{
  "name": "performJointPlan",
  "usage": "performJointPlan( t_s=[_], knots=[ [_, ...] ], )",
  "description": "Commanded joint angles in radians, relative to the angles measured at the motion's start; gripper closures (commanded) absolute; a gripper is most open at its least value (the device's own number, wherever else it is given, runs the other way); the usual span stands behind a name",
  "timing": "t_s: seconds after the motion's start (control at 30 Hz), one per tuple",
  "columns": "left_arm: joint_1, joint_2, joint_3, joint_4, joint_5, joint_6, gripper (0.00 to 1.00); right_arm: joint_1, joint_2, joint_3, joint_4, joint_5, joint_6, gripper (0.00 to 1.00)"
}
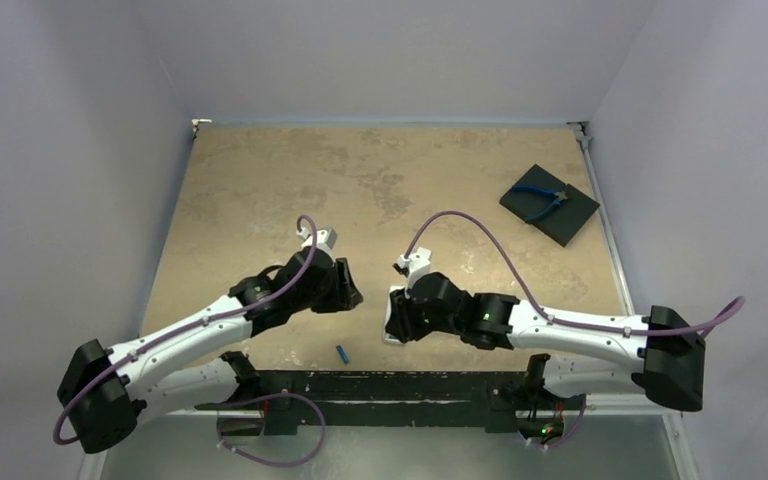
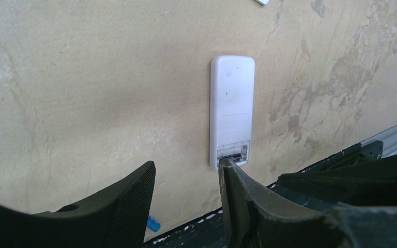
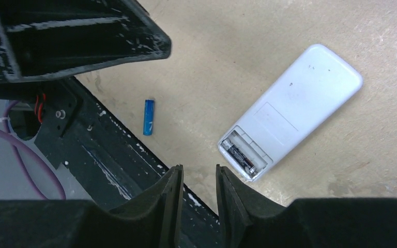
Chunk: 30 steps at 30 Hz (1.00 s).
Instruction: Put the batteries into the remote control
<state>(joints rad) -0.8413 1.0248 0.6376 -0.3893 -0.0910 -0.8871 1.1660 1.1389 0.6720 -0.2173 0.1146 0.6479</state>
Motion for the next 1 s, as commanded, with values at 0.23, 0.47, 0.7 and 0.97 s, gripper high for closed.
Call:
performJointPlan(
  t_s=[0.23, 0.47, 0.7, 0.97],
  knots=[
    [-0.005, -0.118, -0.049, -0.247, -0.048, -0.119, 0.54, 0.029, 0.082, 0.077, -0.018, 0.067, -0.024, 0.62],
    [-0.005, -0.118, -0.091, -0.309, -0.007, -0.229, 0.54, 0.029, 0.089, 0.054, -0.022, 0.097, -0.014, 0.61],
    [-0.005, -0.11, -0.159, -0.236, 0.105, -0.324, 0.52, 0.03, 0.073, 0.022, -0.015, 0.109, -0.004, 0.61],
    [-0.007, 0.024, -0.12, -0.246, 0.139, -0.334, 0.52, 0.029, 0.042, -0.024, 0.006, 0.112, 0.013, 0.61]
  ],
)
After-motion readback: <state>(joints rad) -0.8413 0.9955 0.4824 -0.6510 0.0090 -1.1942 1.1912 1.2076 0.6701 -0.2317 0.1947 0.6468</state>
